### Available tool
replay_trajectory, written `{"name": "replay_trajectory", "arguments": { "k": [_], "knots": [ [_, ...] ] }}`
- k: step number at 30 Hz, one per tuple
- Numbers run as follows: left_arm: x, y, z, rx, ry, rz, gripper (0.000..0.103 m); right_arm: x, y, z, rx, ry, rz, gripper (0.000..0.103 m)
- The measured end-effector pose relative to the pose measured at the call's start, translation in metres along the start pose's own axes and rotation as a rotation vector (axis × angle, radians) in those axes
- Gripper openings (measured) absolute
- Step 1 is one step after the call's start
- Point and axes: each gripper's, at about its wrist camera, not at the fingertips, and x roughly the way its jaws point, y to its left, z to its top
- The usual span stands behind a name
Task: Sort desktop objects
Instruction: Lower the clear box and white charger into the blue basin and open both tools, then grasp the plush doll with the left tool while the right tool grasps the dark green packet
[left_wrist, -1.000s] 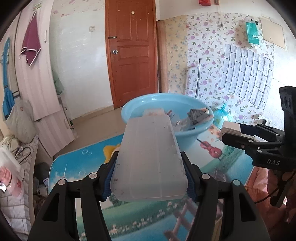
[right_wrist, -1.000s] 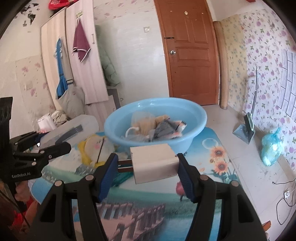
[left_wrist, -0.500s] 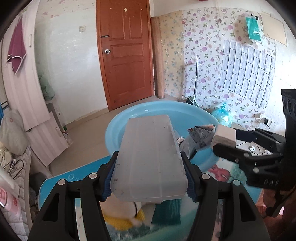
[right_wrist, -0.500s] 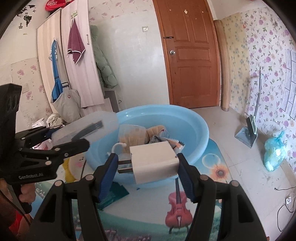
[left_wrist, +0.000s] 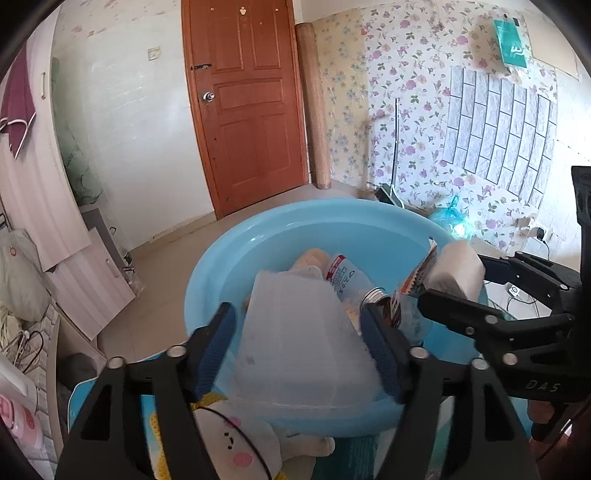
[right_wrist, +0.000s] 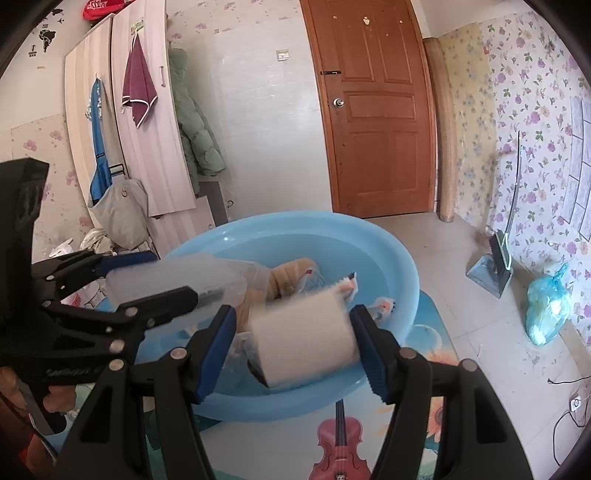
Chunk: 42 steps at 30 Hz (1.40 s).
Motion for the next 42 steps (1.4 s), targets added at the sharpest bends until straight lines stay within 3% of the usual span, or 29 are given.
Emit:
{"name": "replay_trajectory", "arguments": {
  "k": [12,19,29,36,42],
  "knots": [
    [-0.025,0.015,-0.021,-0.08,0.015,0.035,0.1,-0.022,0.01,-0.008,0.021,-0.008,-0.011,0.064],
    [-0.046,0.019,-0.045,-0.038,0.022,0.068,0.102,-0.038,0.02,-0.023,0.035,0.039,-0.026,0.067],
    [-0.073,0.039,-0.076,-0.116,0.067,0.074,0.102,-0.05,0.03,-0.053,0.085,0.152,-0.041,0.067],
    [-0.073,0.059,-0.106,-0.211,0.144,0.081,0.103,-0.048,0.04,-0.077,0.108,0.236,-0.036,0.067],
    [-0.065,0.069,-0.125,-0.254,0.233,0.097,0.103,-0.048,0.049,-0.08,0.094,0.256,-0.041,0.067]
  ]
}}
